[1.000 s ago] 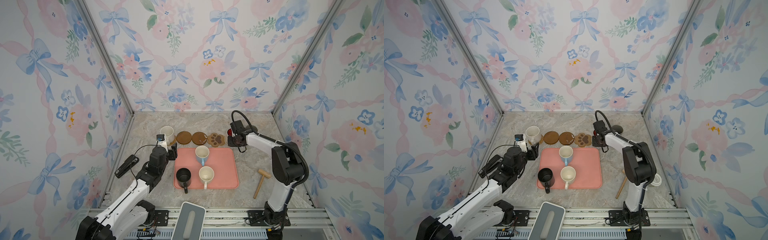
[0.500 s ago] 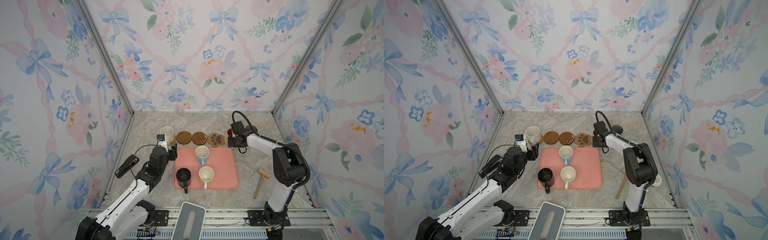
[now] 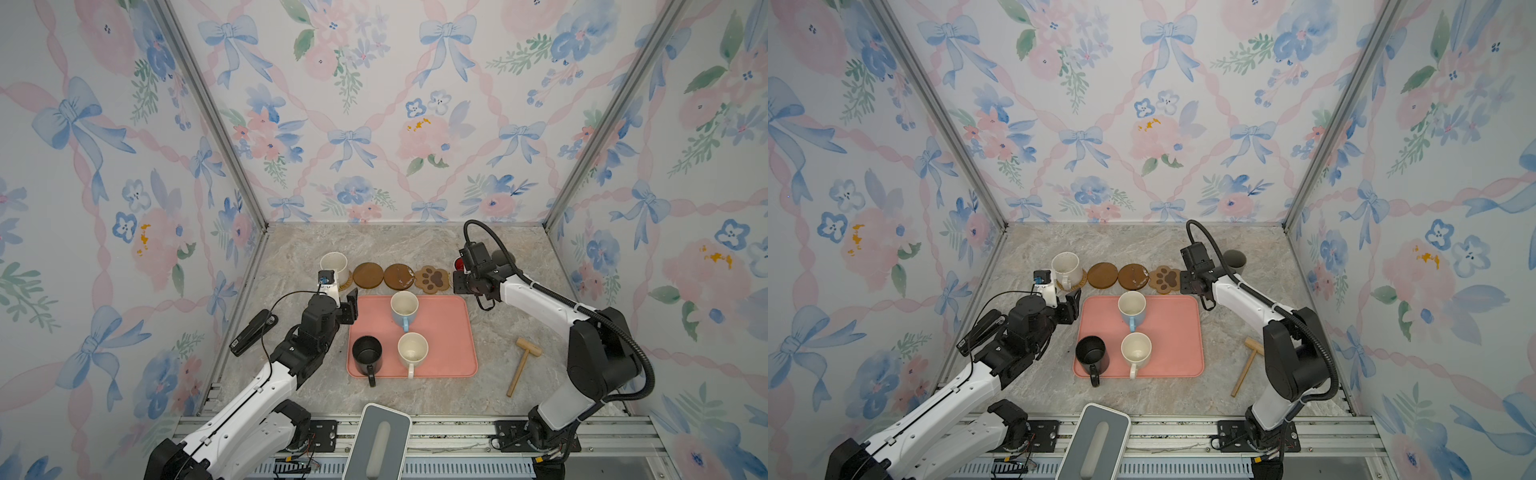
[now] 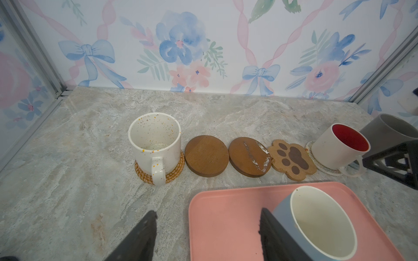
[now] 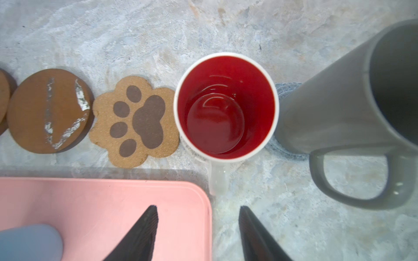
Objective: Place cups on coasters
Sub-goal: Place the cup on the coaster, then pick up the cup from the tray.
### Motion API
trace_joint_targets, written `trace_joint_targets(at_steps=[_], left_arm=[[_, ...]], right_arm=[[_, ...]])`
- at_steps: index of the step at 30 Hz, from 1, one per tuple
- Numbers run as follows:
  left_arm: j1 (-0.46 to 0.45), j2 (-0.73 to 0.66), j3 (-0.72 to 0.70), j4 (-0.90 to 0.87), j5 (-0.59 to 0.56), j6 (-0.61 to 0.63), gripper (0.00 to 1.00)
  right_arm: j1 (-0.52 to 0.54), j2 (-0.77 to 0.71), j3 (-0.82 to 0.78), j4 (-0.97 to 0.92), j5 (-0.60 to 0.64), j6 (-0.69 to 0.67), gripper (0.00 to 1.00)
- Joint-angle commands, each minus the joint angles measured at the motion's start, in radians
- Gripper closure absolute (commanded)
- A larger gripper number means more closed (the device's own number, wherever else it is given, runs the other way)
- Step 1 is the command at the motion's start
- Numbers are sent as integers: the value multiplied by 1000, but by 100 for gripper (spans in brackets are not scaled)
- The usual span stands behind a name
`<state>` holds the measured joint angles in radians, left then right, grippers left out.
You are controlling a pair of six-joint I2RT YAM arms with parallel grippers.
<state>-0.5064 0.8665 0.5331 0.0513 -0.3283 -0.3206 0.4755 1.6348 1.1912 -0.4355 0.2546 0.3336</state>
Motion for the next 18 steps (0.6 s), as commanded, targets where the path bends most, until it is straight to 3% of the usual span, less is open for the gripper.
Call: trace_joint_targets(at_steps=[1, 18], left_arm=[[-9, -12, 21, -24, -25, 7, 33], [-24, -67, -1, -51, 14, -39, 32]], right_arm=[[68, -66, -15, -72, 50, 34, 39], [367, -168, -24, -177, 4, 189, 37]])
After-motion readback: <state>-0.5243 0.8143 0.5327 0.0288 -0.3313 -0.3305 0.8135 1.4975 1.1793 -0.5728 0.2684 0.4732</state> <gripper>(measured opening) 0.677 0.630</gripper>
